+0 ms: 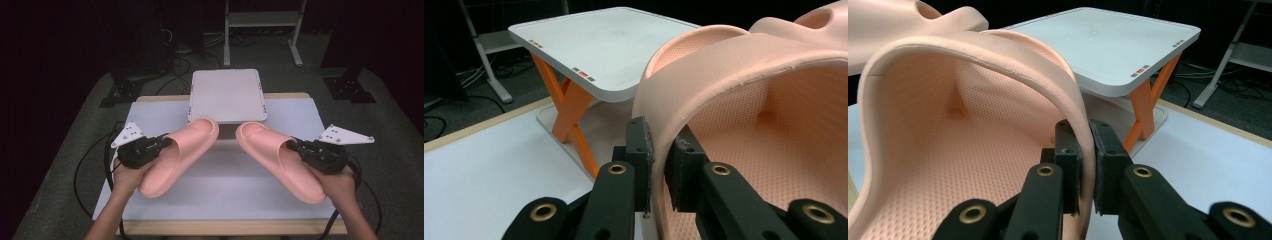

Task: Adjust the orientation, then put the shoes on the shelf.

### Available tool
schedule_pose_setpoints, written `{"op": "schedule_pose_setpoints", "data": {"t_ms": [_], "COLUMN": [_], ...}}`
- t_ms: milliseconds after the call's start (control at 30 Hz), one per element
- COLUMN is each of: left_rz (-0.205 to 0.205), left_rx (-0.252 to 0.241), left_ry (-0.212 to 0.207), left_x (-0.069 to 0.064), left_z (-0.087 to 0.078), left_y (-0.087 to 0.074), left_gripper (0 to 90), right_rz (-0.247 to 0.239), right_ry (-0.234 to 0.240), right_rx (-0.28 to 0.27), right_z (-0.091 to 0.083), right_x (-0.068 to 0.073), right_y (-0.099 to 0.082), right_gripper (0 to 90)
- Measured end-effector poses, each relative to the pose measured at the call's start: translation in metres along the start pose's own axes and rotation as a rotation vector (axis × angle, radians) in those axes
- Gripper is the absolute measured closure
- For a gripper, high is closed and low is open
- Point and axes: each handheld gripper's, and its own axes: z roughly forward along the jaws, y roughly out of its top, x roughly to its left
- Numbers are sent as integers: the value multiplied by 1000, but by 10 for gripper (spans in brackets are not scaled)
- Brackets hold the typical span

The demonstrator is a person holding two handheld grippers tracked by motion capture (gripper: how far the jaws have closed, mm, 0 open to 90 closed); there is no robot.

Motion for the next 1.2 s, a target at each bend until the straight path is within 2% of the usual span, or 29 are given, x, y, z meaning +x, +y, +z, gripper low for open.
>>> {"op": "schedule_pose_setpoints", "data": {"t_ms": [200, 400, 667, 900, 1200], "left_rz": [7, 21, 21, 13, 28], "left_rx": [-8, -12, -16, -15, -2], "left_ry": [-5, 2, 5, 16, 28], "left_x": [-2, -1, 6, 16, 25], "left_z": [-1, -2, 1, 10, 21], "left_y": [6, 15, 26, 41, 54], "left_gripper": [813, 814, 814, 814, 814], "right_rz": [8, -5, -6, -2, -10], "right_ry": [-6, -9, -13, -20, -31], "right_rx": [4, 1, -5, 2, 2], "right_z": [1, 0, 3, 13, 26], "right_x": [-3, -3, -9, -16, -24], "right_y": [7, 15, 32, 45, 63], "right_gripper": [831, 831, 831, 831, 831]}}
